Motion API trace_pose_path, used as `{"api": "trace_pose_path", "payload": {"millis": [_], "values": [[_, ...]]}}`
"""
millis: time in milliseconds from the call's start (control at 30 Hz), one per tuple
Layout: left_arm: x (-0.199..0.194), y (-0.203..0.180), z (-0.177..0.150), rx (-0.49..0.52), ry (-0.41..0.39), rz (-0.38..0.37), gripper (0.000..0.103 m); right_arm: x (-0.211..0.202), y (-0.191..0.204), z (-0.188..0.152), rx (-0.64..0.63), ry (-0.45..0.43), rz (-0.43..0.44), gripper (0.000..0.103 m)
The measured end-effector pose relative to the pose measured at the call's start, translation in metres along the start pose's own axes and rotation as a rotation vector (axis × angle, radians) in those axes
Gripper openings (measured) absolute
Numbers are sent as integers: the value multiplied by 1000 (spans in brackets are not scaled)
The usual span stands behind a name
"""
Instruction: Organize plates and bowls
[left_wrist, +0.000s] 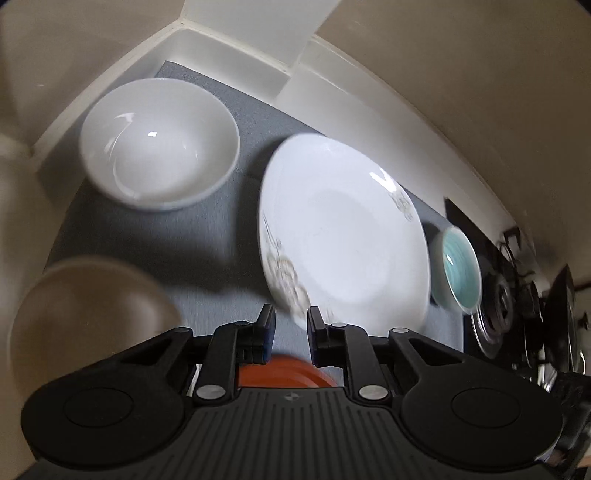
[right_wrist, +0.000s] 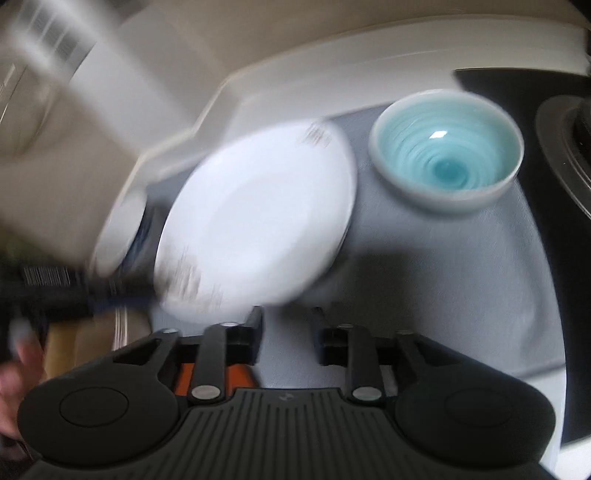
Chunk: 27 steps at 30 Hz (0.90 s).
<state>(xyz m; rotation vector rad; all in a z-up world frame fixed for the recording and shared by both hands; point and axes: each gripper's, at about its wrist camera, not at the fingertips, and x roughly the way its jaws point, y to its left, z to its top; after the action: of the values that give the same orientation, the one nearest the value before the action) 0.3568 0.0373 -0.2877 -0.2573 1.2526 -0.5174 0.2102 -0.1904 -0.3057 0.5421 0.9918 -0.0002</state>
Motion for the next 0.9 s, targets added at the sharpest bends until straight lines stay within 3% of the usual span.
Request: {"api": "trace_pose_path", "payload": {"millis": [133, 167, 200, 233, 400, 533, 667, 800, 900], "values": [[-5, -5, -28, -14, 27, 44, 21, 12, 18, -32, -88, 65, 14, 46], [-6, -5, -35, -22, 35, 55, 21, 16, 22, -39, -120, 81, 17, 36], [-8, -6, -41, -27, 41, 63, 21, 17, 24, -45, -154, 85, 5, 15], [-11, -6, -47, -27, 45, 71, 21, 15, 25, -48, -180, 76, -17, 10], [-11, -21, -80, -17, 95, 126, 22, -14, -7, -52, -225, 15, -86, 9], [5, -33, -93, -46, 142, 155, 27, -35, -48, -55, -166, 40, -38, 10], [32, -49, -103, -32, 176, 135, 32, -42, -74, -61, -79, 20, 15, 17], [47, -64, -112, 16, 140, 157, 28, -34, -82, -68, -90, 22, 61, 18], [48, -73, -121, 64, 113, 225, 20, -33, -81, -71, -127, -10, 65, 20]]}}
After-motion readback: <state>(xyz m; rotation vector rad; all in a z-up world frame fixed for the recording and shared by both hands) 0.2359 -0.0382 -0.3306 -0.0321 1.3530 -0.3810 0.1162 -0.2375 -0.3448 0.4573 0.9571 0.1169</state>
